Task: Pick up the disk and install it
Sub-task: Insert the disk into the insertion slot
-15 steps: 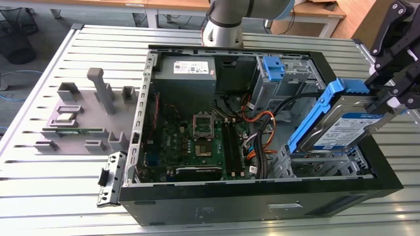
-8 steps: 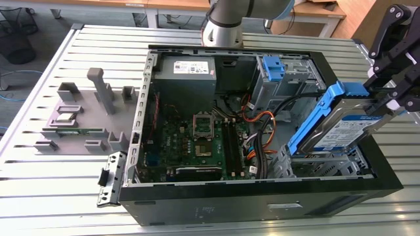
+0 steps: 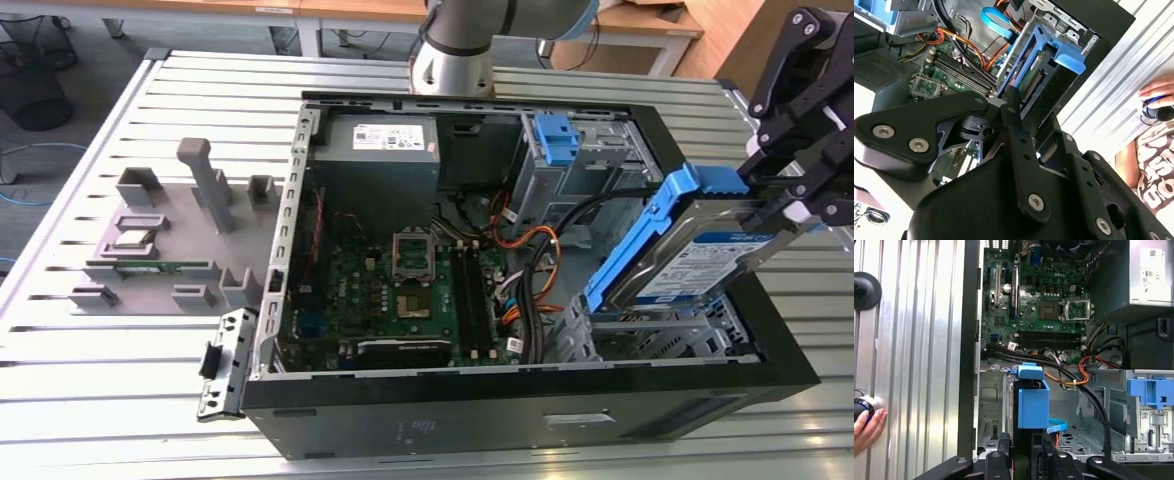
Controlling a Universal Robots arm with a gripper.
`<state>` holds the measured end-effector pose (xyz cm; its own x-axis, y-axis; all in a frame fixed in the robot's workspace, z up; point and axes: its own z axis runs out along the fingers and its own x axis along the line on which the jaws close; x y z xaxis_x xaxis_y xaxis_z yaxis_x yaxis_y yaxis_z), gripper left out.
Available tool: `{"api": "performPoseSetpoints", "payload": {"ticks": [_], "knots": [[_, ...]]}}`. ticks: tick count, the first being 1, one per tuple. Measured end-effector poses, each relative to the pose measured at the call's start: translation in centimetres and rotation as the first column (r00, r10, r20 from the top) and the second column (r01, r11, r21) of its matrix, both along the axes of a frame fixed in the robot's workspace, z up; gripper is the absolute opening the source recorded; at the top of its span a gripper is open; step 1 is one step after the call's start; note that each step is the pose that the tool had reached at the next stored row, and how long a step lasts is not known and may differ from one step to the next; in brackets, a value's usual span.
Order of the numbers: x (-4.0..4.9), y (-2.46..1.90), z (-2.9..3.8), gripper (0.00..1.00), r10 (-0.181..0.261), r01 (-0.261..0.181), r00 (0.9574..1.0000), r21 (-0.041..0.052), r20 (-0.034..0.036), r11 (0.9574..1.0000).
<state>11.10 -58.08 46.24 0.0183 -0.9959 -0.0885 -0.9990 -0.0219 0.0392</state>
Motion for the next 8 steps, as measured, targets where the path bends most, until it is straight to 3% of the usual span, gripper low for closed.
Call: {"api": "performPoseSetpoints", "payload": {"ticks": [8], "knots": [[0.12, -0.05, -0.28, 0.35, -0.017, 0.017, 0.9999, -0.0003, -0.0001, 0.9999]]}}
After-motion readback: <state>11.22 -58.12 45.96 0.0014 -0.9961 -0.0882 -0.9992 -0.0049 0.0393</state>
